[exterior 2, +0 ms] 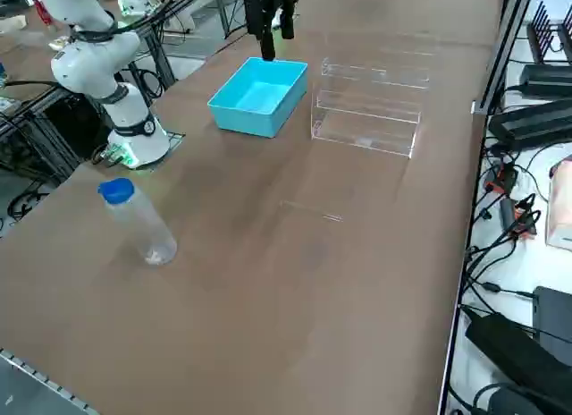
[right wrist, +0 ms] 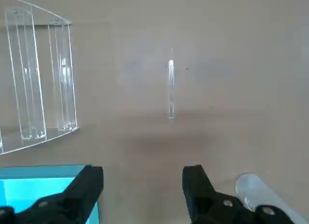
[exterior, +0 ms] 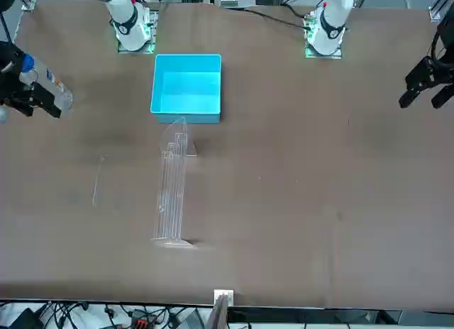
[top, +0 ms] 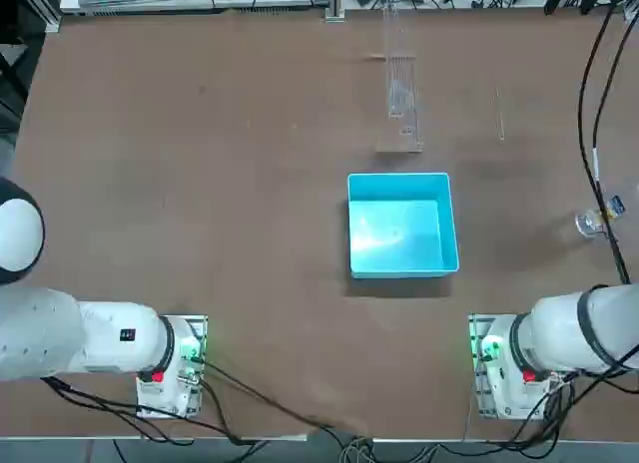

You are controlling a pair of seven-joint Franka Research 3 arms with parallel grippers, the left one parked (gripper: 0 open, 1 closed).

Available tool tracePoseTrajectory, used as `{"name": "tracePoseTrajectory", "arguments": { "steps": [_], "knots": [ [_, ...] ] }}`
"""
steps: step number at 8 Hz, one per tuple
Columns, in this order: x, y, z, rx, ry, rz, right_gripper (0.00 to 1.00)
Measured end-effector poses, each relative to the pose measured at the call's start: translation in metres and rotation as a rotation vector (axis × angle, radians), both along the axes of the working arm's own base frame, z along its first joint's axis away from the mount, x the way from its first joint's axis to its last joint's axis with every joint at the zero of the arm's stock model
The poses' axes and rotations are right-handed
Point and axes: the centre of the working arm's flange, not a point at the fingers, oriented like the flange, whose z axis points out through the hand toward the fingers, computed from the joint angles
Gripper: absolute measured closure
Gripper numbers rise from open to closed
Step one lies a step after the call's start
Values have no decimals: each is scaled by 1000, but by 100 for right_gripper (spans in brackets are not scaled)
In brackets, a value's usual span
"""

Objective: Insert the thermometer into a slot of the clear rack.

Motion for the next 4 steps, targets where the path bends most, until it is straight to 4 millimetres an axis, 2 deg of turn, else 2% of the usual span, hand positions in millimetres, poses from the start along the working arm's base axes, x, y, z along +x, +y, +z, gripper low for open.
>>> {"name": "tracePoseTrajectory", "arguments": {
  "steps": [4],
  "knots": [
    [0,1,5,-1,-11,-8,0]
  ]
}}
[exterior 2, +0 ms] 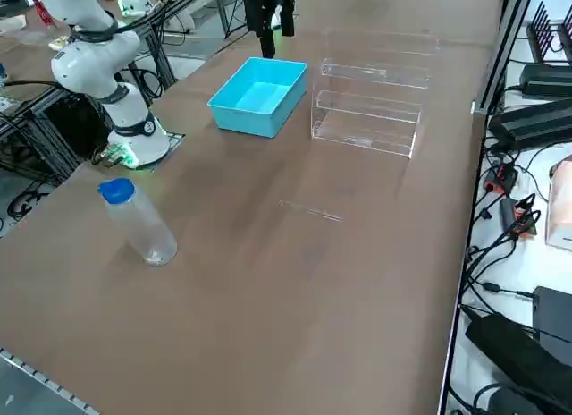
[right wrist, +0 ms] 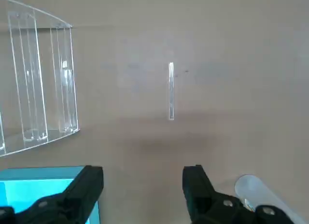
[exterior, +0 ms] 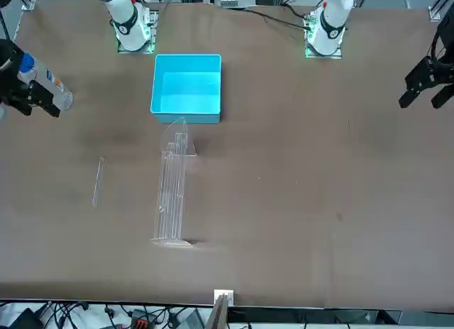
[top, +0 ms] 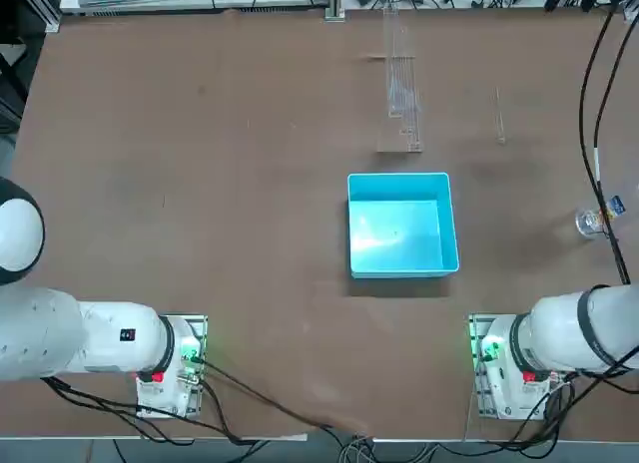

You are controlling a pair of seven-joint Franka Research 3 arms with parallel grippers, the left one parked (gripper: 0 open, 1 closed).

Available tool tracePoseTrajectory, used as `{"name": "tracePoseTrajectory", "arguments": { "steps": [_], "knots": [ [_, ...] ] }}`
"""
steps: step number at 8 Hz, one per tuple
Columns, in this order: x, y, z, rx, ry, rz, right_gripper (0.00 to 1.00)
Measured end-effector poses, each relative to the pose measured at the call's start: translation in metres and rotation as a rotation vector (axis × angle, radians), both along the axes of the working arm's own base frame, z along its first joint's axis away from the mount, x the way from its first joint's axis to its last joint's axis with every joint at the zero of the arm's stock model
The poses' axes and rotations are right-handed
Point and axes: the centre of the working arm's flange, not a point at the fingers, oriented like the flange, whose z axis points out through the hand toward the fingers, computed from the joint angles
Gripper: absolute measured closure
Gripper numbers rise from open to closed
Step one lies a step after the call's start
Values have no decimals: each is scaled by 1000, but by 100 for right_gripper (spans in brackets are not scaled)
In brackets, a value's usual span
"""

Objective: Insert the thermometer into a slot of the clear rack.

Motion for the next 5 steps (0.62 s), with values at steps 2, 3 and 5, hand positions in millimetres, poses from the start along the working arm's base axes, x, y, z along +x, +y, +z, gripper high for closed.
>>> {"name": "tracePoseTrajectory", "arguments": {
  "steps": [2,3,5],
  "knots": [
    [11,-4,-19,1,17,-27,0],
    [26,-10,-40,2,9,-39,0],
    [55,-27,-93,3,-16,-63,0]
  ]
}}
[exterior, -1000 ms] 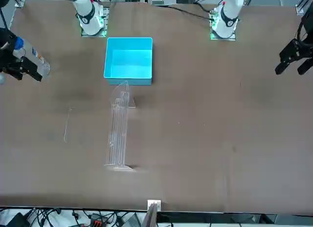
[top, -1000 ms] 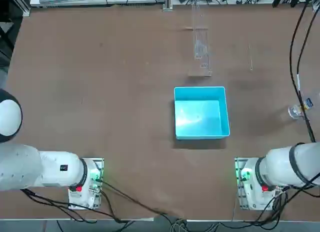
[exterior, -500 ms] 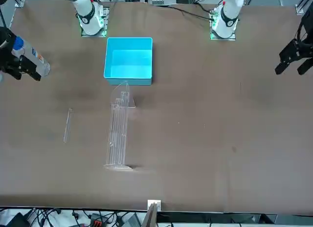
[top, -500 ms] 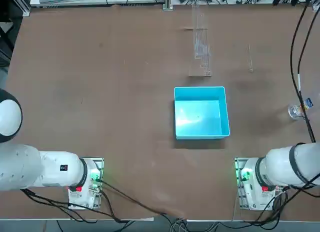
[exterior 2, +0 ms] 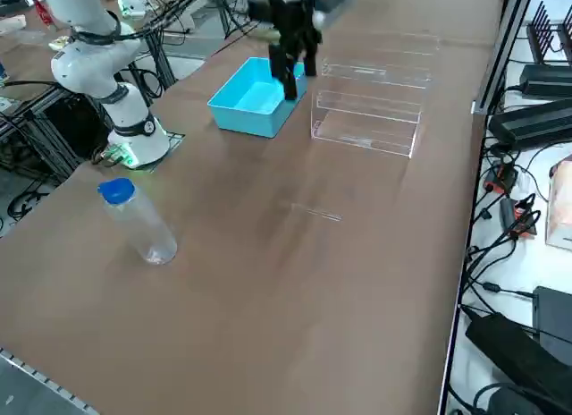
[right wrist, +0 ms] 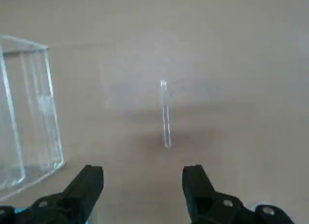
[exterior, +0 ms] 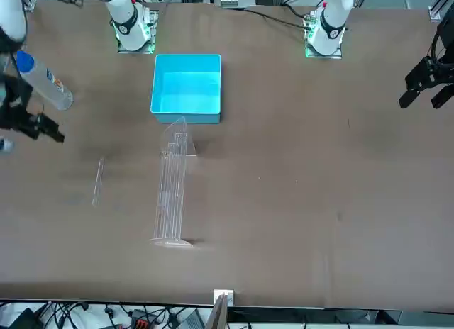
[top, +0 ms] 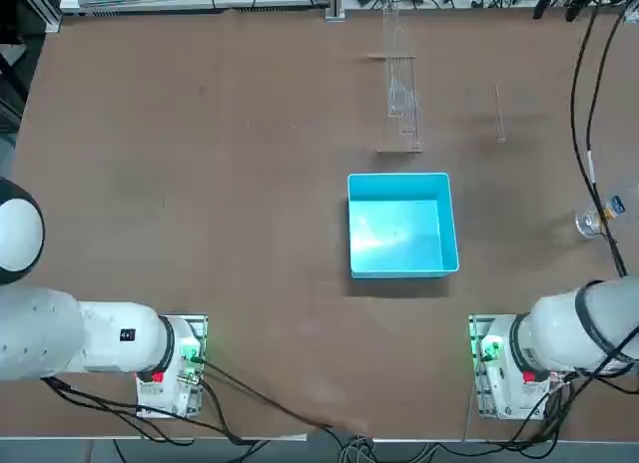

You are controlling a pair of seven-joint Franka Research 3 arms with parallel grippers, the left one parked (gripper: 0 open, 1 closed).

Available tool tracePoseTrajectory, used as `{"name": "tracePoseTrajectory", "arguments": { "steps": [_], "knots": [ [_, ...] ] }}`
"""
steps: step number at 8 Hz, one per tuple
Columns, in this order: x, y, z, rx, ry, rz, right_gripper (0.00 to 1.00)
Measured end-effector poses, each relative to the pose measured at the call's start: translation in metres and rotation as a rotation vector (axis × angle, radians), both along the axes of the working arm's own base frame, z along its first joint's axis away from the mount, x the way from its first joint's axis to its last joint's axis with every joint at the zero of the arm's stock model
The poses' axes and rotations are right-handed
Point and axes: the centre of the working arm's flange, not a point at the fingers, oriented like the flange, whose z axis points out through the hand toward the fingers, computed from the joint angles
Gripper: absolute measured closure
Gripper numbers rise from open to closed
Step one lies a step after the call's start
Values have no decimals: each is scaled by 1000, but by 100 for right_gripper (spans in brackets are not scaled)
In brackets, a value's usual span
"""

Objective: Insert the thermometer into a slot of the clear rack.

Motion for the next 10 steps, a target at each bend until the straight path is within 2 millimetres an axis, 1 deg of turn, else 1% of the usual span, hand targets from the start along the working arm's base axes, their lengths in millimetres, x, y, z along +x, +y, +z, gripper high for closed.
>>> {"name": "tracePoseTrajectory", "arguments": {
  "steps": [2,5,7,8,9,10],
  "knots": [
    [16,-7,-58,4,21,-9,0],
    [34,-10,-133,9,37,-11,0],
    [42,-10,-183,10,35,-11,0],
    [44,-10,-205,12,48,-9,0],
    [44,-11,-222,8,66,-3,1],
    [43,-11,-235,1,84,3,1]
  ]
}}
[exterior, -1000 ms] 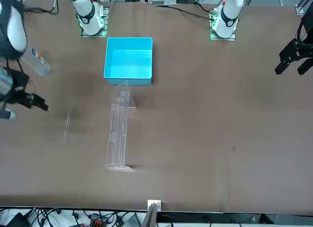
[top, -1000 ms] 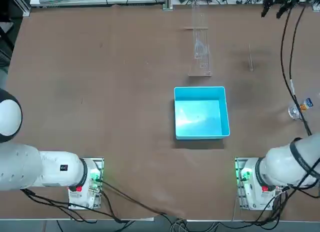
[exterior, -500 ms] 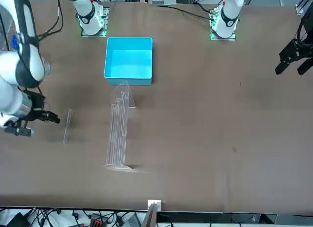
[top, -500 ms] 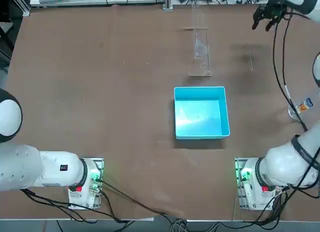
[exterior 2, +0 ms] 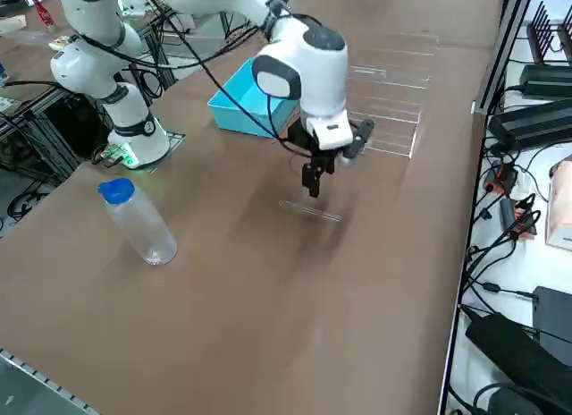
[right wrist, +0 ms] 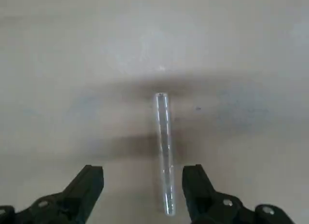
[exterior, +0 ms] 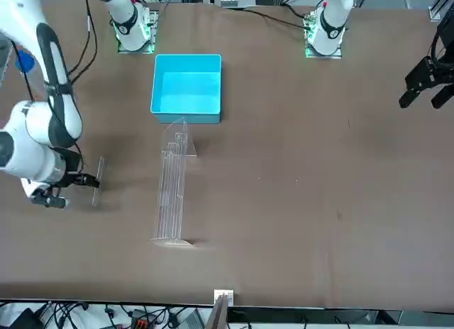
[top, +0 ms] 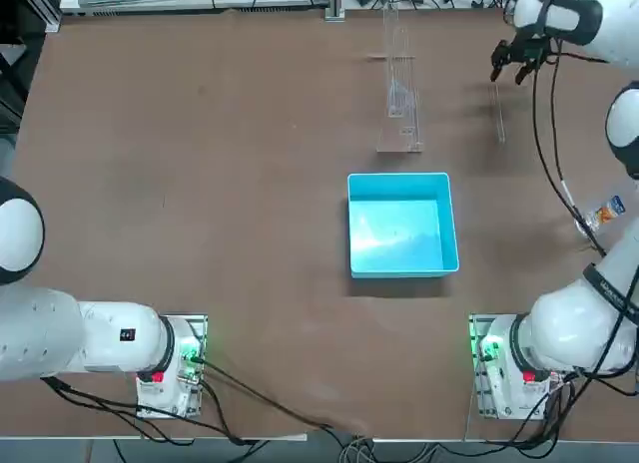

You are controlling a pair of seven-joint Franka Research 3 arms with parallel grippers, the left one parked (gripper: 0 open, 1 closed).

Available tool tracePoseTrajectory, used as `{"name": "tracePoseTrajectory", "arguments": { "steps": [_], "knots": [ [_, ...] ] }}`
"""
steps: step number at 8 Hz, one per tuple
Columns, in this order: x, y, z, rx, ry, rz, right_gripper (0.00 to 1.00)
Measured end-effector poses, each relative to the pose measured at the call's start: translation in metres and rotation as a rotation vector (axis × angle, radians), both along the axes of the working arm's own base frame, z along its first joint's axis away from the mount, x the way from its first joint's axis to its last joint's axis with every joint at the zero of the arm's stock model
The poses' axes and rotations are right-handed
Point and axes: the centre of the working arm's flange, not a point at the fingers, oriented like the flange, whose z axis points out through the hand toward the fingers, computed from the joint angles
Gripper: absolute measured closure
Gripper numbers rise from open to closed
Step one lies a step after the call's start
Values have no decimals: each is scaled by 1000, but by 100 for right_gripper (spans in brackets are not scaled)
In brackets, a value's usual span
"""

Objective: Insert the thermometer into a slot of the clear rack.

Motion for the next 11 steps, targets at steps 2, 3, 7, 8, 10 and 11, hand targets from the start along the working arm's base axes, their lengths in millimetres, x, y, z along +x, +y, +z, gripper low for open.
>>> {"name": "tracePoseTrajectory", "arguments": {
  "steps": [2,3,7,8,10,11],
  "knots": [
    [-1,-5,-20,-3,16,-4,2],
    [-2,-11,-32,-2,22,-12,3],
    [-4,-25,-62,-5,36,-25,6],
    [-5,-25,-66,-5,38,-24,10],
    [-5,-25,-70,-5,40,-22,15],
    [-7,-24,-74,-6,29,-19,18]
  ]
}}
